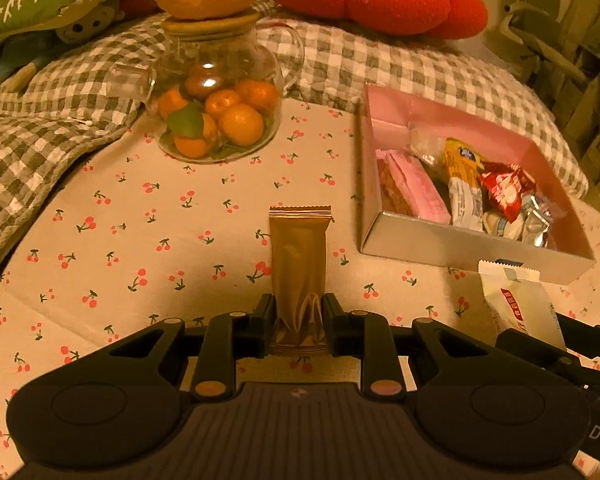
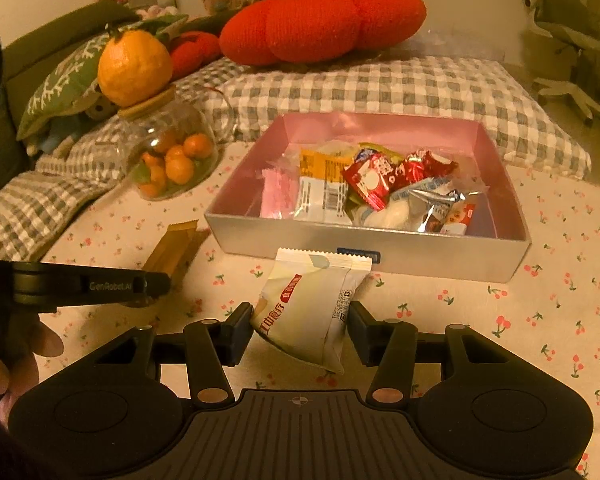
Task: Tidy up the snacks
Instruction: 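Carry the gold bar with the left tool while the right tool carries the white packet over the box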
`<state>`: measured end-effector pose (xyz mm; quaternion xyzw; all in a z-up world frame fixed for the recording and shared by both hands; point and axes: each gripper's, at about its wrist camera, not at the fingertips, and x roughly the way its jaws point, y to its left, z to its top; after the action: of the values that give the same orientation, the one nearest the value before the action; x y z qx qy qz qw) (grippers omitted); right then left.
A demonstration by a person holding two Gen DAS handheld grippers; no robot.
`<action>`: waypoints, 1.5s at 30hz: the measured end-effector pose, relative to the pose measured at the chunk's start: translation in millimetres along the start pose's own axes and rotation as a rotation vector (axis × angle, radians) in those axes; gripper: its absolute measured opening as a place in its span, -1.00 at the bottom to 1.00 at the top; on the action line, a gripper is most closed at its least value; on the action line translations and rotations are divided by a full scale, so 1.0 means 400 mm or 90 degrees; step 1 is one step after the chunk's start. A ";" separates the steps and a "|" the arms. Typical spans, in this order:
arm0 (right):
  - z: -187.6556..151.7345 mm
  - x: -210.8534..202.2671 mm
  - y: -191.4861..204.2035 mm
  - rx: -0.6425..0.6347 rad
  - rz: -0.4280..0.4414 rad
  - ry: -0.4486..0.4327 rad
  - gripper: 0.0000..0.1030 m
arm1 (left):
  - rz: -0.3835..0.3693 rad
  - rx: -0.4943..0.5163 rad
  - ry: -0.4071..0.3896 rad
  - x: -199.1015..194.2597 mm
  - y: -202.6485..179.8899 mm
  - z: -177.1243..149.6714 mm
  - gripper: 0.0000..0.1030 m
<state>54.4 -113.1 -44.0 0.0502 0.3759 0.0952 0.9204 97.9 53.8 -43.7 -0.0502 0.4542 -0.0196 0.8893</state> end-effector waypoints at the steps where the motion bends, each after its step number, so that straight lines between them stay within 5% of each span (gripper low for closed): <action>1: 0.003 -0.003 -0.001 0.003 0.002 -0.002 -0.02 | -0.002 -0.004 -0.002 -0.005 0.003 0.002 -0.56; 20: 0.088 -0.065 -0.117 0.101 -0.013 -0.076 -0.02 | -0.074 -0.054 -0.077 -0.054 -0.013 0.054 -0.56; 33: 0.149 -0.018 -0.274 0.248 0.000 -0.092 -0.02 | -0.106 0.026 -0.082 0.022 -0.128 0.119 -0.56; 45: 0.244 0.124 -0.349 0.260 -0.039 -0.070 -0.02 | -0.107 0.072 -0.081 0.108 -0.205 0.188 -0.55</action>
<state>176.7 -240.9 -31.2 0.2295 0.3382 -0.0138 0.9125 184.9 -25.9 -26.0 -0.0391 0.3888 -0.1168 0.9131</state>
